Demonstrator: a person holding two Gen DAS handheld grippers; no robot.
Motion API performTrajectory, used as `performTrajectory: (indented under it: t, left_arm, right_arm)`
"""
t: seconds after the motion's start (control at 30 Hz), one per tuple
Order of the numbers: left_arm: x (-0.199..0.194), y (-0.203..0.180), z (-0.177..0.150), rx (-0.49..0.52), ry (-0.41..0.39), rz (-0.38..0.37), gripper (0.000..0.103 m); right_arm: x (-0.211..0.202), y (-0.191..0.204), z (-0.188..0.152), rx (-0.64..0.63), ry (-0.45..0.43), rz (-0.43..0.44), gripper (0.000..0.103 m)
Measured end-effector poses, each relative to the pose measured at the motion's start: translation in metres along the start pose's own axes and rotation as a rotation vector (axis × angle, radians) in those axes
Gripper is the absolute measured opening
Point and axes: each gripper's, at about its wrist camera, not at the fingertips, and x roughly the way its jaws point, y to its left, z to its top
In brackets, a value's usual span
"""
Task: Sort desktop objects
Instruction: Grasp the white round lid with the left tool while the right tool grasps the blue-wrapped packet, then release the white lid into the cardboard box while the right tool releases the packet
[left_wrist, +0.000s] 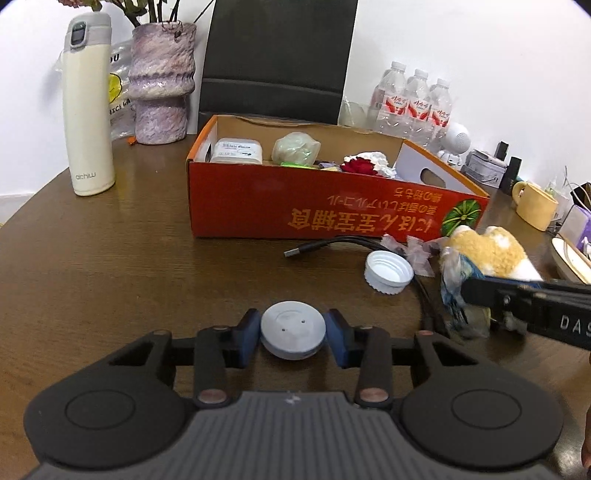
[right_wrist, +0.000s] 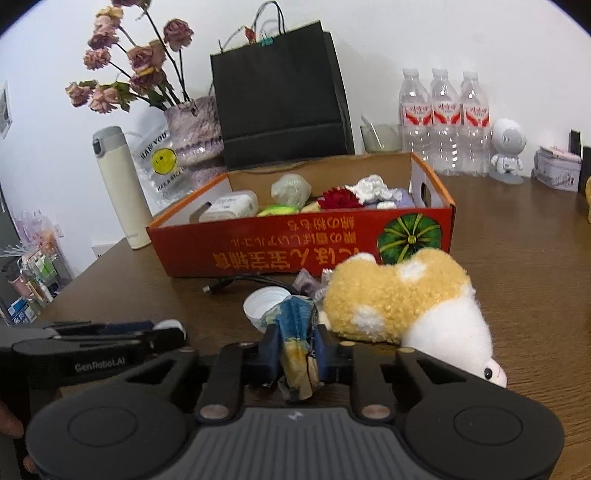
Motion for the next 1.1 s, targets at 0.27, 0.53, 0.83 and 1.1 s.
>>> performTrajectory:
  t: [0.27,0.53,0.83,1.1]
  left_arm:
    - [-0.061,-0.020,-0.006,0.020,-0.102,0.003,0.040]
    - [-0.128,-0.037,-0.023,0.042,-0.212,0.025,0.040]
    - [-0.171,-0.050,-0.042,0.052,-0.269,0.017,0.040]
    - [-0.173,-0.058,-0.063,0.072,-0.238,0.007,0.040]
  right_arm:
    - [-0.050,0.013,0.006,-0.012,-0.099,0.003,0.017]
    - [-0.113,0.031,-0.008,-0.034,-0.171,0.009,0.017]
    - [-0.159,0.036,-0.038,-0.032,-0.206,0.017,0.017]
    - [-0.174,0.033,-0.057,-0.033,-0.218,0.011,0.018]
